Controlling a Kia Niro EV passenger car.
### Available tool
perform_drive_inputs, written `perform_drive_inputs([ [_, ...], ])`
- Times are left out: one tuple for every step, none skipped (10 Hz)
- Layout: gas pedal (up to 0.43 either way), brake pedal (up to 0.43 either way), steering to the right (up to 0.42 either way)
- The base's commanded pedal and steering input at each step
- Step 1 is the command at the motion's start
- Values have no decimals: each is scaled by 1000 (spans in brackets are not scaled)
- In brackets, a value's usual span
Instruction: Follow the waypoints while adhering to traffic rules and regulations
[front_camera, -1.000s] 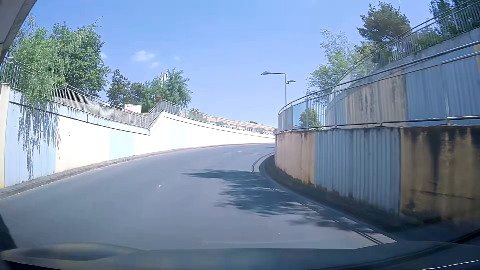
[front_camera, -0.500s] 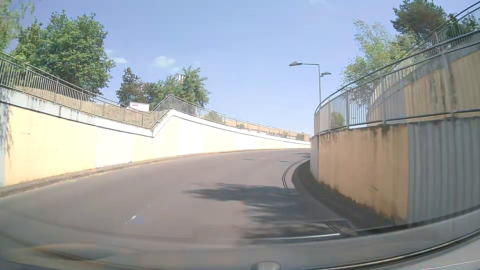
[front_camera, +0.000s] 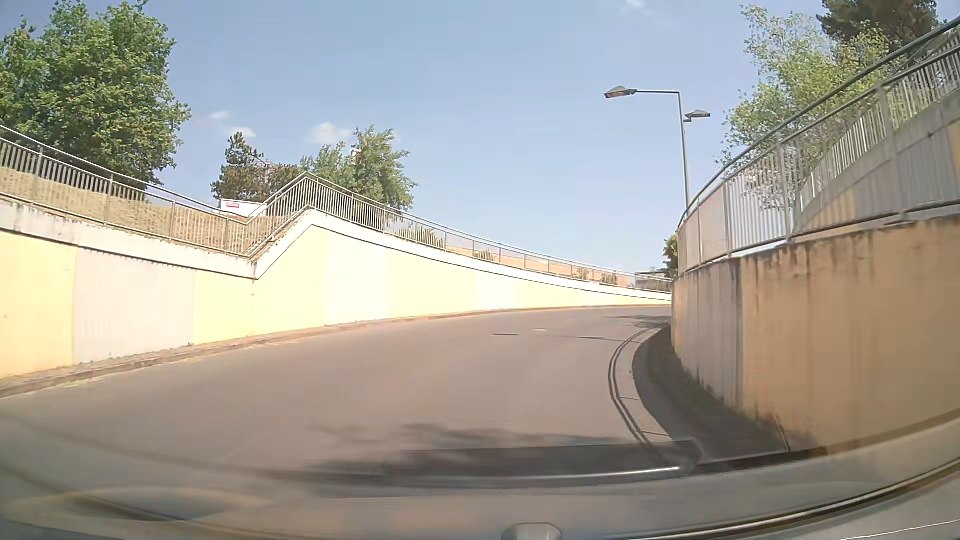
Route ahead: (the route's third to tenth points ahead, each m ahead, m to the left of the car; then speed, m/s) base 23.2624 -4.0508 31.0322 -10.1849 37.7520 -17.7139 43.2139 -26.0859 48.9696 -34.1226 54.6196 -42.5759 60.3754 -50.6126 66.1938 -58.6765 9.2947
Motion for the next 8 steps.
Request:
perform_drive_inputs([
  [220,0,53],
  [220,0,65],
  [220,0,76],
  [220,0,82],
  [228,0,86],
  [228,0,91],
  [228,0,91],
  [240,0,90],
])
